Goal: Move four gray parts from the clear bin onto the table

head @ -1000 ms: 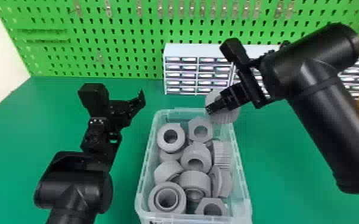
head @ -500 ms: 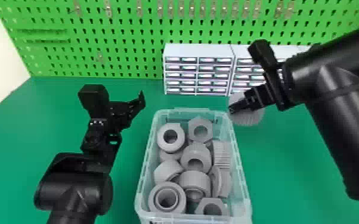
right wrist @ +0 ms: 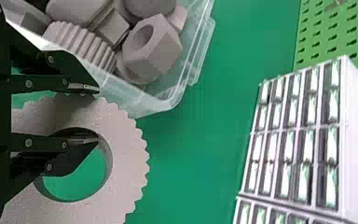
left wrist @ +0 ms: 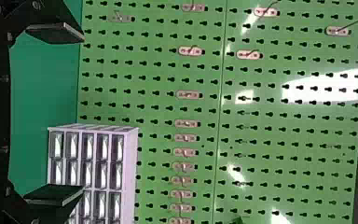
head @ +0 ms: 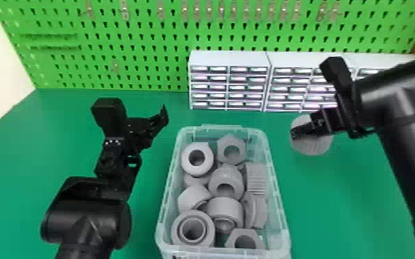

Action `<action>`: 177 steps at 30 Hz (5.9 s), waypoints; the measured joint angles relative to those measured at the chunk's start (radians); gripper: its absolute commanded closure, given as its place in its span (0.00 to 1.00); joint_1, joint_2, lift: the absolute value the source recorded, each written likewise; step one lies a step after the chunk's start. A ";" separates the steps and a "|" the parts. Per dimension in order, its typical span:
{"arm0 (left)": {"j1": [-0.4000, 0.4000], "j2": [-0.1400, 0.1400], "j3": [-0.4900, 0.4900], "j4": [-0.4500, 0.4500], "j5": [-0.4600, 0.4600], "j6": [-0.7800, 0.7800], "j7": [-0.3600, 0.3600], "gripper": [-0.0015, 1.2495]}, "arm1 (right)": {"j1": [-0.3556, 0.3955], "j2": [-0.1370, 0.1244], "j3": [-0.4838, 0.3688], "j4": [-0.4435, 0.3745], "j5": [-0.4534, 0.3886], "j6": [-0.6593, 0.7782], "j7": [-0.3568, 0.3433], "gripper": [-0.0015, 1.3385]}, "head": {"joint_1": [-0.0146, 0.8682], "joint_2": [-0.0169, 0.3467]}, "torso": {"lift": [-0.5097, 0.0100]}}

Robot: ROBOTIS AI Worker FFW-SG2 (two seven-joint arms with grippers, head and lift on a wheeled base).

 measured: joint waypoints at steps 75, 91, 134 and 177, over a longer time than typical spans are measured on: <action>-0.005 0.000 -0.009 0.000 0.017 0.000 0.019 0.11 | 0.083 -0.009 -0.112 0.369 0.061 -0.155 0.131 0.24 | 0.80 0.24 | 0.88; 0.003 0.000 -0.004 0.000 0.020 0.000 0.019 0.11 | 0.054 -0.001 -0.058 0.221 0.221 -0.122 0.307 0.25 | 0.80 0.24 | 0.88; -0.004 0.000 -0.011 0.000 0.012 0.000 0.023 0.11 | -0.068 0.039 0.148 0.148 -0.026 -0.224 0.149 0.25 | 0.80 0.24 | 0.88; -0.006 0.000 -0.006 0.002 0.009 -0.001 0.028 0.11 | -0.144 0.051 0.504 0.346 -0.414 -0.449 -0.078 0.25 | 0.80 0.24 | 0.88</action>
